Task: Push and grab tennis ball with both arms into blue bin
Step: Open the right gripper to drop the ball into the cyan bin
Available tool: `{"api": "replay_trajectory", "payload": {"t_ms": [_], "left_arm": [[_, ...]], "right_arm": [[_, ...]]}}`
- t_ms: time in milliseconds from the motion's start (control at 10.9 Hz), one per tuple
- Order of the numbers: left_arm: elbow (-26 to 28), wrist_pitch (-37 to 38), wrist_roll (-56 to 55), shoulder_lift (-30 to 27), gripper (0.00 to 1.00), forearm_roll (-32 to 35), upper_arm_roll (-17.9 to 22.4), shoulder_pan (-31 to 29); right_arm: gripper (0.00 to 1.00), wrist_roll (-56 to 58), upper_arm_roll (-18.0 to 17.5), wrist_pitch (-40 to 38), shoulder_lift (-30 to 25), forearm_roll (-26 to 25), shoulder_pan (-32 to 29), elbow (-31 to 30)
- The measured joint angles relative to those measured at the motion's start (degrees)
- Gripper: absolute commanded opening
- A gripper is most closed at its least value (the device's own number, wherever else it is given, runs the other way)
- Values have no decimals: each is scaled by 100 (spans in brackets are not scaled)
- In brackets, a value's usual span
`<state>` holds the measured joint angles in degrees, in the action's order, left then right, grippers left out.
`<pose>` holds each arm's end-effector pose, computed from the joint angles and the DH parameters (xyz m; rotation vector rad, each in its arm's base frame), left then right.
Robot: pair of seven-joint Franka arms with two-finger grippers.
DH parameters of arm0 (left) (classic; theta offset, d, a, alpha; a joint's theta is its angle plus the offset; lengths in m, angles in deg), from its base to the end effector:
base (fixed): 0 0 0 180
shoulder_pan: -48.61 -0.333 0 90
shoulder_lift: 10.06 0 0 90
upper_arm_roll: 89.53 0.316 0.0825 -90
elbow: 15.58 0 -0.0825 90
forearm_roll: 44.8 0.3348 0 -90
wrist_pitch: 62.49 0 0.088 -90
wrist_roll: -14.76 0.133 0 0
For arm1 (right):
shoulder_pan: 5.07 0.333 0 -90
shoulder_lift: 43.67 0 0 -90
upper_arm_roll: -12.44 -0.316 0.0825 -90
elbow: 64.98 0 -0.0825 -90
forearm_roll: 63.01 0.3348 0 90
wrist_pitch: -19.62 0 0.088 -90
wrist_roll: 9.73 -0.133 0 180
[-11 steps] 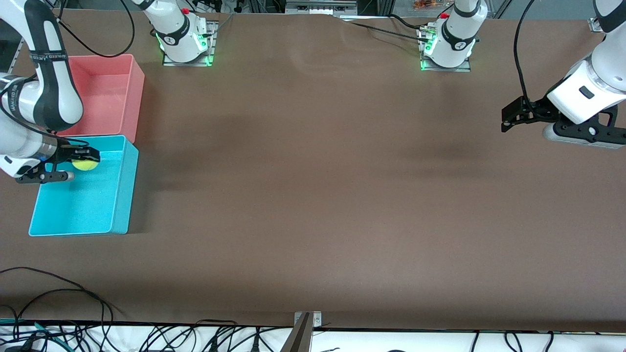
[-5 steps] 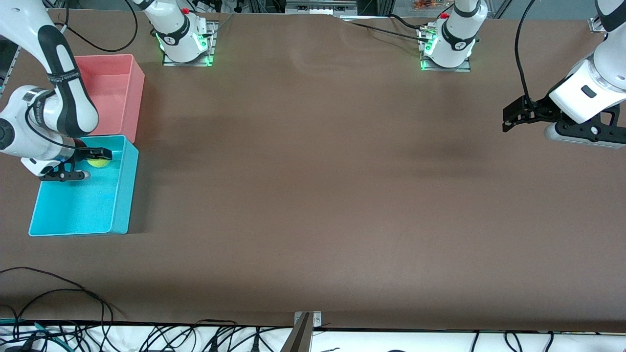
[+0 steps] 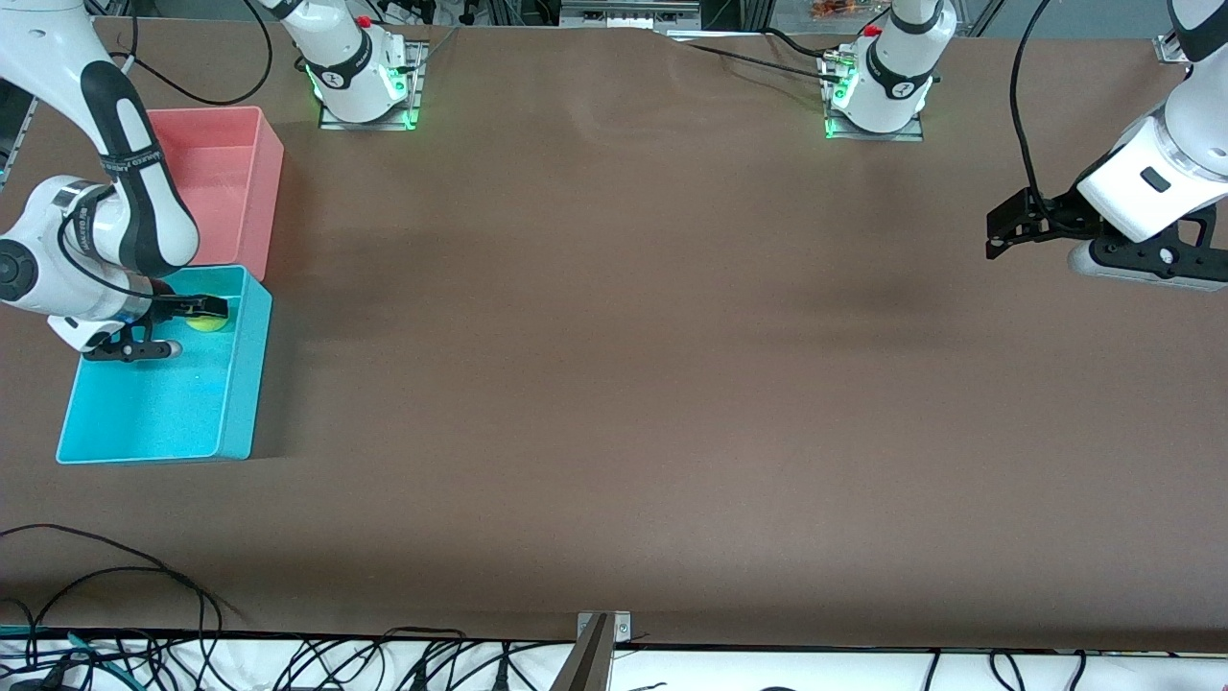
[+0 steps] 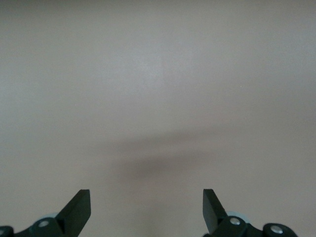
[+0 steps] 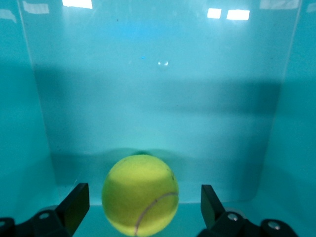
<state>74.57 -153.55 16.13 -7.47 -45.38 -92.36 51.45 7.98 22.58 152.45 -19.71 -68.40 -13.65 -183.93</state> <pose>0.5165 -0.0520 0.5759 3.1241 -0.1916 -0.0465 0.5063 -0.1748 0.2283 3.0485 0.0933 -0.3144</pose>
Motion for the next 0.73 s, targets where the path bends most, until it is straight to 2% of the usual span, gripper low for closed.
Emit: {"api": "replay_trajectory", "payload": {"t_ms": [92,275,458,732], "left_arm": [[0,0,0,0,100,0,-3,1],[0,0,0,0,100,0,-4,2],[0,0,0,0,100,0,-6,6],[0,0,0,3,100,0,-10,20]], "right_arm": [[100,0,-8,-170,-30,0,0,122],[100,0,-38,-1008,-155,0,32,605],[100,-1,-151,-1849,-294,0,87,1358],[100,-8,-421,-2653,-433,0,139,2378]]}}
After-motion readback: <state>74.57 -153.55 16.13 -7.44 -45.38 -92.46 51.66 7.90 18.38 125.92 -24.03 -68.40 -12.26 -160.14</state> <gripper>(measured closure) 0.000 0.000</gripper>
